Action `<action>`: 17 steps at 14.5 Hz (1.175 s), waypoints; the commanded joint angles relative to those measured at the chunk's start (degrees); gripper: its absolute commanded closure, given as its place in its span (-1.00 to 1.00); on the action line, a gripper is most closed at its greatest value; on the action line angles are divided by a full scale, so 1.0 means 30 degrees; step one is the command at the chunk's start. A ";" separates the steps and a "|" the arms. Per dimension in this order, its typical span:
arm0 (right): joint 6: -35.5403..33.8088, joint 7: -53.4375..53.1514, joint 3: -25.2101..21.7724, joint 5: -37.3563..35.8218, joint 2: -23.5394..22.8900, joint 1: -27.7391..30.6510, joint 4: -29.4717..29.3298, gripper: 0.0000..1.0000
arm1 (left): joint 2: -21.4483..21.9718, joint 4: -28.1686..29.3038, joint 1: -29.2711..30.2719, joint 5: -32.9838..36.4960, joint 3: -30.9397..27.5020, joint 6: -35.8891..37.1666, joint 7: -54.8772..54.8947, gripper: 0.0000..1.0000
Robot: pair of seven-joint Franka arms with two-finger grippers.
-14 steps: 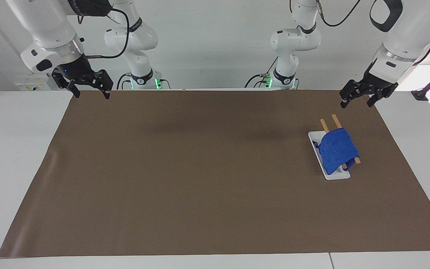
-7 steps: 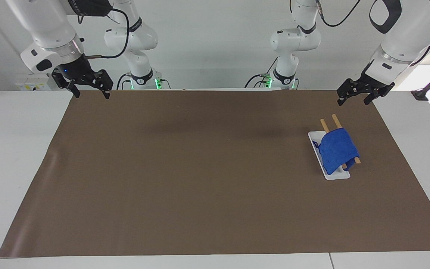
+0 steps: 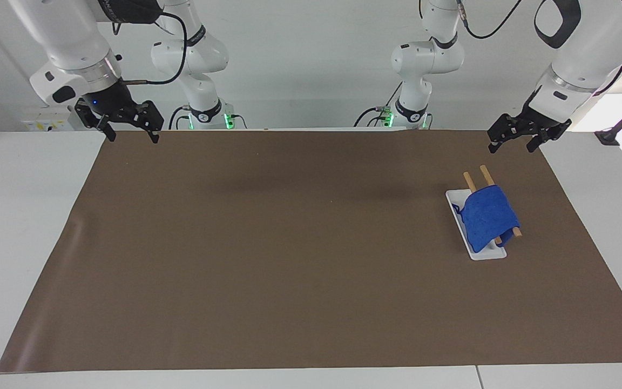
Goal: Right arm passes towel to left arm to hang
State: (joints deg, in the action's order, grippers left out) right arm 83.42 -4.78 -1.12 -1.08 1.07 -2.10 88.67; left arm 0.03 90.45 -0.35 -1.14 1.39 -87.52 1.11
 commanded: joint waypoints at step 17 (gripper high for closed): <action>0.0261 0.0539 -0.0038 0.0009 0.0317 0.0760 0.0386 -1.00 | 0.0547 0.0847 -0.0030 0.0116 -0.0024 -0.0328 0.0098 -1.00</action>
State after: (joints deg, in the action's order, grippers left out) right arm 83.45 -4.66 -1.43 -1.08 1.07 -0.21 88.67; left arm 0.07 91.07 -0.37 -1.14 1.42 -87.52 1.13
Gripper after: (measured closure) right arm 0.000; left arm 0.000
